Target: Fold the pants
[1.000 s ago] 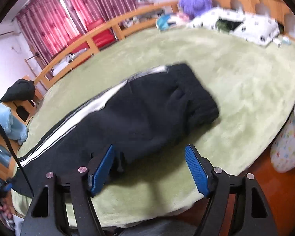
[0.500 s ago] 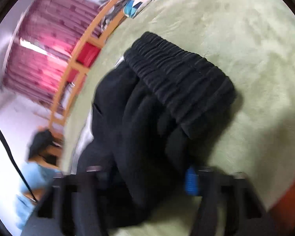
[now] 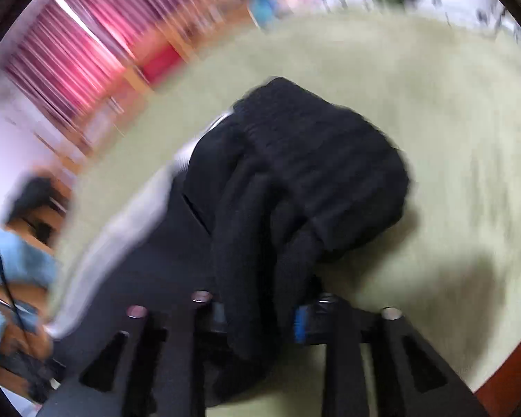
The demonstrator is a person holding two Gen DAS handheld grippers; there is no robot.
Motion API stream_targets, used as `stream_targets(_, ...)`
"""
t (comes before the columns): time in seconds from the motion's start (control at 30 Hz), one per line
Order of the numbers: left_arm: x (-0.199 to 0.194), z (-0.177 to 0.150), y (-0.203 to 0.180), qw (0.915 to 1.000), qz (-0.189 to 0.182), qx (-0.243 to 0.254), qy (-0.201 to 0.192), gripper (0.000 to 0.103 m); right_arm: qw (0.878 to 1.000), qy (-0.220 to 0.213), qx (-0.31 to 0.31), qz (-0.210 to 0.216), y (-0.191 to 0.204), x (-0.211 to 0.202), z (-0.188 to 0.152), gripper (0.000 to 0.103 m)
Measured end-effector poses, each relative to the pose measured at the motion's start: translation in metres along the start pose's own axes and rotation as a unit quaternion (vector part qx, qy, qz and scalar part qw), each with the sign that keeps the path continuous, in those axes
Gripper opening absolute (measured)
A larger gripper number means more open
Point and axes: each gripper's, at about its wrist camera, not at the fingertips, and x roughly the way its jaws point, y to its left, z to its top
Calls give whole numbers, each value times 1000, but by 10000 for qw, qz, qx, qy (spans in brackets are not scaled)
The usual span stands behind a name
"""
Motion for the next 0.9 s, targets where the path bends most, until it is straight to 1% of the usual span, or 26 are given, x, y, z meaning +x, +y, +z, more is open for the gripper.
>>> stream_targets(0.03,-2,3,0,10000,7,38,-46,62,9999,-61,139,-38,-2,-11,0,36)
stream_targets(0.07,-7,5,-2,9999,-9,90,-143,62,9997,-88,188,-89,-3,-19,0,42)
stream_targets(0.13,-13,10,-2,9995,-86,117,-294,62,9986,-450,121,-250,7,-51,1,43)
stream_targets(0.17,-15,12,-4,9992,-169,127,-343,62,9976,-600,19,-335,15,-60,1,45)
stream_targets(0.2,-14,13,-6,9990,-240,151,-357,63,9954,-826,-251,-417,31,-72,-2,46)
stream_targets(0.27,-5,13,-11,9989,-245,241,-307,64,9918,-986,-708,-395,58,-82,-8,47)
stream_targets(0.3,0,12,-12,9991,-218,266,-267,64,9893,-975,-1034,-324,76,-79,-15,47)
stream_targets(0.33,6,10,-14,9992,-213,278,-214,64,9878,-941,-1210,-271,85,-77,-19,47)
stream_targets(0.37,15,5,-15,9992,-210,310,-113,64,9843,-822,-1550,-209,98,-66,-31,47)
stream_targets(0.4,23,3,-14,9993,-96,350,-26,63,9823,-679,-1728,-238,103,-58,-38,47)
stream_targets(0.43,32,-3,-9,9992,182,368,-36,63,9781,-305,-2019,-401,107,-36,-51,47)
stream_targets(0.47,31,-5,-6,9989,141,414,-161,63,9736,-83,-2182,-666,104,-20,-62,47)
stream_targets(0.5,28,-6,-4,9986,121,470,-209,63,9697,37,-2258,-934,98,-7,-70,42)
stream_targets(0.53,25,-6,-2,9984,191,512,-151,63,9713,-5,-2193,-923,93,-2,-72,40)
stream_targets(0.57,20,-5,0,9983,257,510,-105,63,9765,-86,-1986,-835,88,-10,-71,40)
stream_targets(0.6,12,-5,3,9985,285,464,-110,63,9804,-70,-1739,-922,87,-17,-67,33)
stream_targets(0.63,7,-5,5,9988,225,424,-129,63,9828,-100,-1523,-1040,91,-27,-65,29)
stream_targets(0.67,-2,-6,7,9991,-51,377,-168,63,9840,-268,-1470,-971,99,-40,-68,29)
stream_targets(0.7,-7,-9,5,9987,-295,382,-180,63,9839,-411,-1517,-855,106,-48,-74,32)
stream_targets(0.73,-10,-11,-1,9975,-524,441,-168,63,9826,-563,-1655,-624,123,-56,-85,41)
stream_targets(0.77,-10,-14,-6,9960,-701,521,-161,63,9813,-594,-1773,-446,139,-57,-95,46)
stream_targets(0.8,-9,-16,-12,9947,-811,607,-170,63,9795,-576,-1916,-249,156,-53,-105,53)
stream_targets(0.87,4,-24,-23,9929,-926,748,8,63,9750,-381,-2189,65,184,-36,-131,56)
stream_targets(0.9,15,-27,-25,9932,-856,763,189,63,9729,-237,-2297,122,191,-29,-140,56)
